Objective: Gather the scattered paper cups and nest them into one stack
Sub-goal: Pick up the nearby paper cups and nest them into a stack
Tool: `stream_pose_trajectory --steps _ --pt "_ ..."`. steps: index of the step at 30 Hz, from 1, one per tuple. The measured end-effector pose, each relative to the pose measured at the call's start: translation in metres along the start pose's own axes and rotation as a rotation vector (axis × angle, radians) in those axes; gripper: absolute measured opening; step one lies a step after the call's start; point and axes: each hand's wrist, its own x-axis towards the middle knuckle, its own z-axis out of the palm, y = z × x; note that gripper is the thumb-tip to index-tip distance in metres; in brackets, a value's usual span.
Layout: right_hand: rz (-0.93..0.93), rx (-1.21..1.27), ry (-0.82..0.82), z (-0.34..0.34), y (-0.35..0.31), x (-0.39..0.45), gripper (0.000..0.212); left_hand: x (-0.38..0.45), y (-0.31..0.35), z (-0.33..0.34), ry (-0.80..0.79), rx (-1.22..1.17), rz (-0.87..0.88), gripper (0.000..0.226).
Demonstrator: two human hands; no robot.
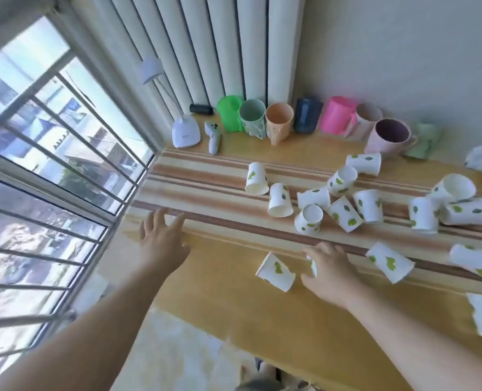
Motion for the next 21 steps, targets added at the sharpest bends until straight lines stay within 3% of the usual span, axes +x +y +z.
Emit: stream_pose_trajectory --steps 5,11,17,21 --pt "-0.033 -0.009 -0.076 0.015 -0.044 0.024 0.065 0.027 -0.041 0.013 -0.198 -0.04 -0.166 0.096" --pt "-0.017 -0.008 -0.09 0.029 -0.052 0.028 0.06 0.021 -0.033 0.024 -0.105 -0.226 -0.056 0.065" --pt "-0.008 0.091 -0.012 0.026 -0.026 0.014 0.062 -0.032 0.077 0.005 0.044 -0.43 0.367 0.074" --pt "0.11 0.156 0.1 0.017 0.029 -0.021 0.056 -0.076 0.155 0.022 -0.048 -0.542 0.629 0.086"
